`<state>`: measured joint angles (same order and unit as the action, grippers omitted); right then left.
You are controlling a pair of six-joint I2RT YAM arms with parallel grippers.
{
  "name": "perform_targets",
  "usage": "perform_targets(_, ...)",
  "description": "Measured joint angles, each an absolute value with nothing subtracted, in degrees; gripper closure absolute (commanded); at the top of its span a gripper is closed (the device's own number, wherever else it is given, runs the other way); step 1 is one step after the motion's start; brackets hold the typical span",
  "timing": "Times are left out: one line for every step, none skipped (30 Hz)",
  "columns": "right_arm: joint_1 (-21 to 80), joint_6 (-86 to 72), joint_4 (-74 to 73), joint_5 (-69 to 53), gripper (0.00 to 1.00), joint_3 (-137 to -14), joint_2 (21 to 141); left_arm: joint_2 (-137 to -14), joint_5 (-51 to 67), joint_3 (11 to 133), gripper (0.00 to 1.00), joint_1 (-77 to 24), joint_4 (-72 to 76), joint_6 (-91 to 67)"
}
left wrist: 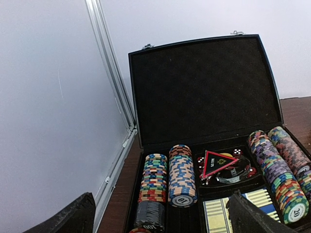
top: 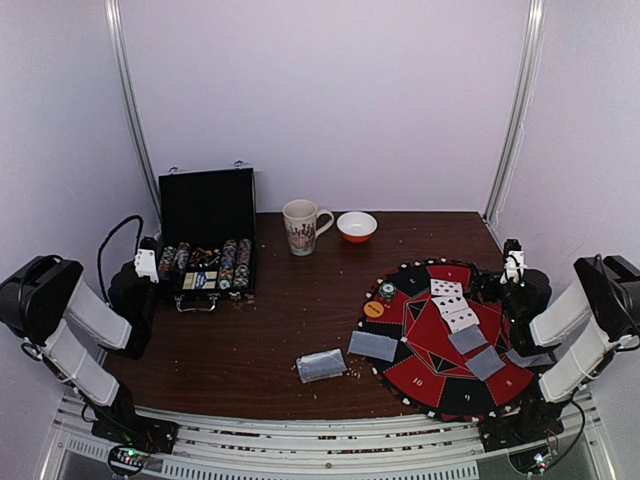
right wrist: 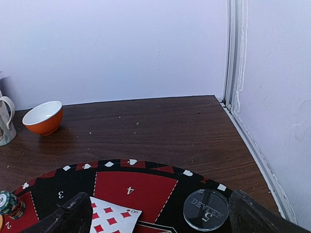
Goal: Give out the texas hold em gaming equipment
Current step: Reset both arms
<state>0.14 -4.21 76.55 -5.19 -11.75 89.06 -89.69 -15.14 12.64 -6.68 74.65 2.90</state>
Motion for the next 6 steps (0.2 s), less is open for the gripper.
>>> perform_targets(0.14, -4.21, 76.55, -5.21, 0.00, -11.75, 89.06, -89.69, -15.09, 12.64, 0.02, -6.66, 74.65, 2.87)
perform_targets(0.14, -4.21, 76.58, -5.21, 0.00, -11.75, 89.06, -89.69, -14.94, 12.64, 0.02, -6.61, 74.74, 2.85)
perform_targets(0.14, -4.21, 76.58, -5.21, 0.00, -11.75, 89.06, -89.69, -14.79, 12.64, 0.02, -6.57, 74.94, 2.85)
perform_targets(0.14, -4.21, 76.55, -5.21, 0.00, -11.75, 89.06, -89.69, -14.74, 12.64, 0.02, -6.52, 75.00, 2.85)
perform_targets(0.14, -4.21, 76.55, -5.21, 0.00, -11.75, 89.06, -89.69, -14.72, 12.64, 0.02, -6.52, 75.05, 2.85)
perform_targets(0.14, -4.21, 76.55, -5.21, 0.00, -11.75, 89.06, -89.69, -14.70, 12.64, 0.02, -6.52, 75.05, 2.85)
